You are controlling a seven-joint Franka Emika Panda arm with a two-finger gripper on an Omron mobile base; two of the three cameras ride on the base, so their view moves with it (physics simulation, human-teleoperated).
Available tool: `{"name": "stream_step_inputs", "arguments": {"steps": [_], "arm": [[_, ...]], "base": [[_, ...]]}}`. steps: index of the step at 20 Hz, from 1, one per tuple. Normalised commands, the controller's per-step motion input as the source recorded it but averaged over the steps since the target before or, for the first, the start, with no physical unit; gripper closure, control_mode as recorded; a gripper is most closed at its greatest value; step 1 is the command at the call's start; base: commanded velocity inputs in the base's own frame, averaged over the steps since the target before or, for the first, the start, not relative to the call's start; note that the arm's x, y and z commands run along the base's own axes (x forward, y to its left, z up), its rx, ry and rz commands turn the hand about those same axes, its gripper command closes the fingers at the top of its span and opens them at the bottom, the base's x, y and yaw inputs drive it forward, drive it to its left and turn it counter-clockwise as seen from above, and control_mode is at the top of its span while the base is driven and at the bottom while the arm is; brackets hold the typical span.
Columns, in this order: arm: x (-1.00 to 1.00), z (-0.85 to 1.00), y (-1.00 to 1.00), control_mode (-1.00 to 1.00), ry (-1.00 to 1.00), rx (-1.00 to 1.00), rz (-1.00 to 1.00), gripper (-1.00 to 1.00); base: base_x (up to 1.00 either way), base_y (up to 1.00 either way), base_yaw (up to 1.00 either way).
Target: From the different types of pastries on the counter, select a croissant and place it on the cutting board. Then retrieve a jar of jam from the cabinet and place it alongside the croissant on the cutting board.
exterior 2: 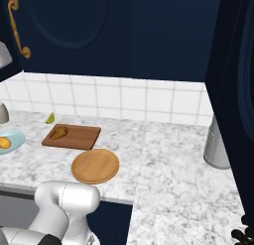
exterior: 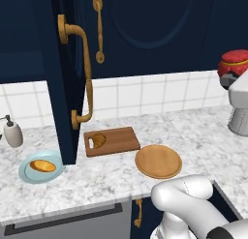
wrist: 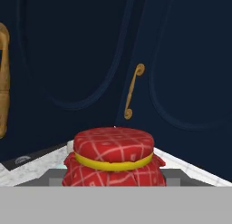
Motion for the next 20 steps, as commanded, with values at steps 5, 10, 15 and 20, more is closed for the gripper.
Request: {"name": "stream_step_inputs", "arguments": {"steps": [5,10,15,20], "arm": [[0.0,0.0,0.0,1.0,0.0,0.0,0.0,1.0],[0.0,0.0,0.0,1.0,0.0,0.0,0.0,1.0],[0.0,0.0,0.0,1.0,0.0,0.0,0.0,1.0],[0.0,0.0,0.0,-1.0,0.0,0.0,0.0,1.0]], "base": [[0.05,0.0,0.01],[0.0,0.0,0.0],[0.0,0.0,0.0],[0.0,0.0,0.0]]}}
